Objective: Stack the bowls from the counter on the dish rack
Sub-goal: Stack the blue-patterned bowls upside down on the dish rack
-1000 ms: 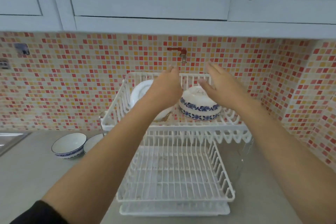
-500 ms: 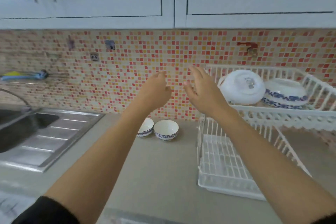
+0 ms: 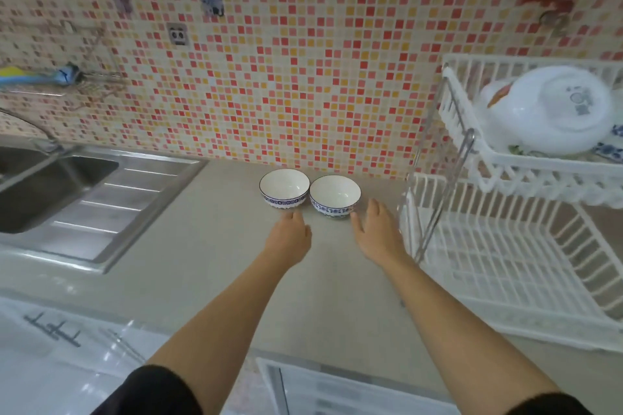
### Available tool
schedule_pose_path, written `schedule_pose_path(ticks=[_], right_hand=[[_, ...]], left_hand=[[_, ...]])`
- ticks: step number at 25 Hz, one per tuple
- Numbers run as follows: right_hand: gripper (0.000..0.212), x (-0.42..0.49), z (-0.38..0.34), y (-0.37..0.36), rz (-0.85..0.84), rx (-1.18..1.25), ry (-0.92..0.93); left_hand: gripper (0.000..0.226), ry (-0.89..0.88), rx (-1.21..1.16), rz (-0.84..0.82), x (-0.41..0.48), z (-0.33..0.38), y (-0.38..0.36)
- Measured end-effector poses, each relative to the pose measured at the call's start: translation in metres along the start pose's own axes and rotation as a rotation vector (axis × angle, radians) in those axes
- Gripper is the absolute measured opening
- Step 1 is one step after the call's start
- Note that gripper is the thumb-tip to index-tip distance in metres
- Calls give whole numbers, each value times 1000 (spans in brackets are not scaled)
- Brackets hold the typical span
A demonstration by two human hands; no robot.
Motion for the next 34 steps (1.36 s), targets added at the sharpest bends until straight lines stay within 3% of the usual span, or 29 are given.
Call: schedule_pose_path(ticks=[6, 11, 16, 20, 25, 28, 34], right_hand=[[52, 54, 45, -94, -211, 112, -300], [58, 109, 55, -122, -191, 259, -506], [60, 160, 45, -144, -314, 345, -512], [36, 167, 48, -160, -438, 460, -530], [30, 130, 62, -158, -344, 554, -491], [32, 102, 67, -158, -370, 670, -470], [29, 45, 47, -142, -393, 760, -278]], left_hand=[[36, 136, 5, -76, 64, -37, -54], [38, 225, -21, -90, 122, -47, -65], [38, 202, -12, -84, 167, -35, -67], [43, 218, -60, -104, 188, -41, -74], [53, 228, -160, -47, 188, -43, -76], [58, 185, -185, -65, 175, -39, -79], [62, 177, -326, 44, 89, -64, -59]])
Point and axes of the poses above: each hand's wrist, its own x-axis towards the middle knuckle, its own y-axis out of the back of the hand, z = x × y, the point moved 6 cm from there along x, towards the middle knuckle, and after that the axes turned 10 degrees about -x, right-handed, at the moved point
